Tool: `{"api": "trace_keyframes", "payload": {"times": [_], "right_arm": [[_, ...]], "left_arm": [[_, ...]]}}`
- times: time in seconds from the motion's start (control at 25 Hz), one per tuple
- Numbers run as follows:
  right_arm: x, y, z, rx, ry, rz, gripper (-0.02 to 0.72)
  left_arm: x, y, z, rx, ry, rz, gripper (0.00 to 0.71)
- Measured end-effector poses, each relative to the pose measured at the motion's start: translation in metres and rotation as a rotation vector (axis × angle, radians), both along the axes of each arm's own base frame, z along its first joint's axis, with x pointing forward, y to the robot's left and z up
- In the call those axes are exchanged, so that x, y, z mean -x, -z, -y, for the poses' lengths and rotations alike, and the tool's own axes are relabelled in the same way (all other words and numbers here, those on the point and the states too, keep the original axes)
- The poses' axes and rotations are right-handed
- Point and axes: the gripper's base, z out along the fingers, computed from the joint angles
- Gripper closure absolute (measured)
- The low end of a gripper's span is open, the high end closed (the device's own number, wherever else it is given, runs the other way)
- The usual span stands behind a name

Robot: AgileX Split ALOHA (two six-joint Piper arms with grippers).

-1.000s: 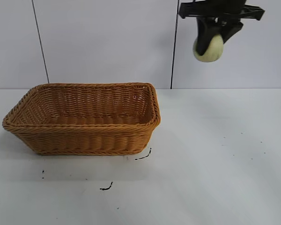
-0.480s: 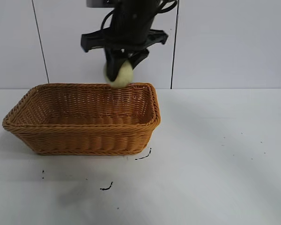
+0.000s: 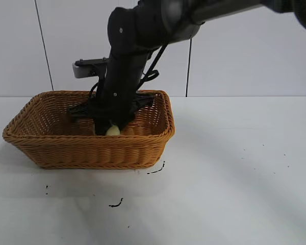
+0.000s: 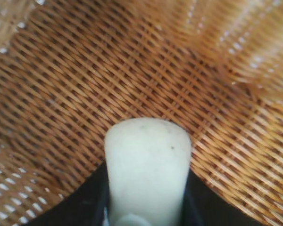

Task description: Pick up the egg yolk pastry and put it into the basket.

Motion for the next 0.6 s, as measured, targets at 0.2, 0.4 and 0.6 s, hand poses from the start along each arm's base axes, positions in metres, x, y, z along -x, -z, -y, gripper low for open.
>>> {"api": "trace_keyframes", "payload": {"times": [0.2,0.4,0.6], "right_arm": [[-0.003,-0.038,-0.001,-0.007,-0.004,0.025,0.143],[-0.005,-0.102,-0.003,-0.053,-0.005,0.093,0.143],[-0.004,-0.145,0.001,-0.074,-0.002,0.145,0.141]], "left_arm": [[0.000,0.000,0.000,0.000,0.000,0.000,0.014],[0.000,0.000,0.000,0.000,0.000,0.000,0.014],[0.000,0.000,0.000,0.000,0.000,0.000,0.014]]}}
